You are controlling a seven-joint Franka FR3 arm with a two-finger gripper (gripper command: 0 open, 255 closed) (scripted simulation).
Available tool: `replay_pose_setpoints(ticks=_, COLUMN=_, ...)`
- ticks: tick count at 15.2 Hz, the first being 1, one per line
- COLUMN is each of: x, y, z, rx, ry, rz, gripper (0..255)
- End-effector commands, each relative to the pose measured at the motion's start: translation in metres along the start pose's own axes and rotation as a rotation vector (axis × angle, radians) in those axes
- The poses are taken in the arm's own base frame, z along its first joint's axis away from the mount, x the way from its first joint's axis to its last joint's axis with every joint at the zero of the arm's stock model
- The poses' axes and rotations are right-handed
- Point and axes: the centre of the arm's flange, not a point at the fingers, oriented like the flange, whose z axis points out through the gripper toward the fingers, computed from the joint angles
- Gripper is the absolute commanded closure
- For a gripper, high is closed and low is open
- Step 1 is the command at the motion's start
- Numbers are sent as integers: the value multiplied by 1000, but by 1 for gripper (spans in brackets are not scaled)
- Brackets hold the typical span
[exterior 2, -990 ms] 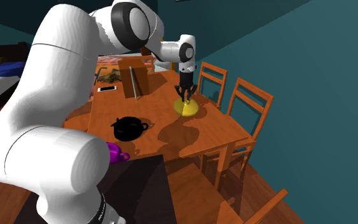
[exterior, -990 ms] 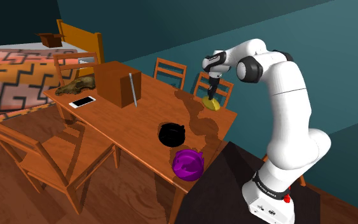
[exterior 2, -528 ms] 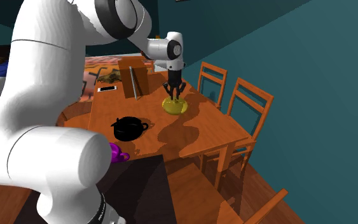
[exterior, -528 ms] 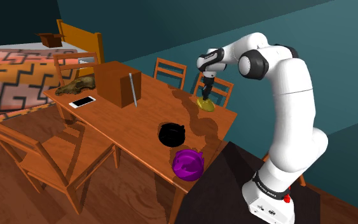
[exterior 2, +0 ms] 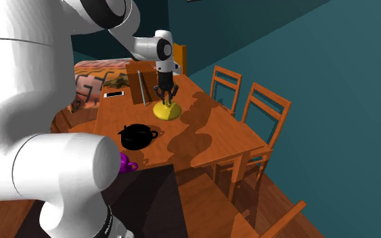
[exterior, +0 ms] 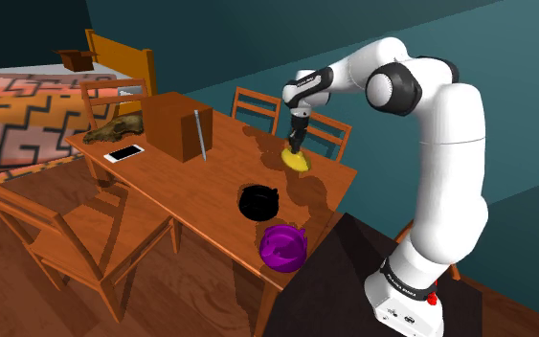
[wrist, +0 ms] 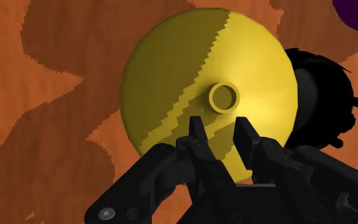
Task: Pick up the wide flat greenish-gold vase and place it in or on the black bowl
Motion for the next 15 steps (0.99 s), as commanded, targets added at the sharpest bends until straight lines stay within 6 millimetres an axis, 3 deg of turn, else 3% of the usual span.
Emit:
replay_pose_setpoints(ticks=1, x=6, y=-24, z=0, rx=0, ry=0, rz=1, gripper=255)
replay_pose_setpoints(ticks=13, x=47, y=-177, z=-13, rx=0, ry=0, rz=1, gripper=255)
replay_pose_setpoints(ticks=15, x=50, y=-185, z=-9, rx=0, ry=0, rz=1, gripper=255)
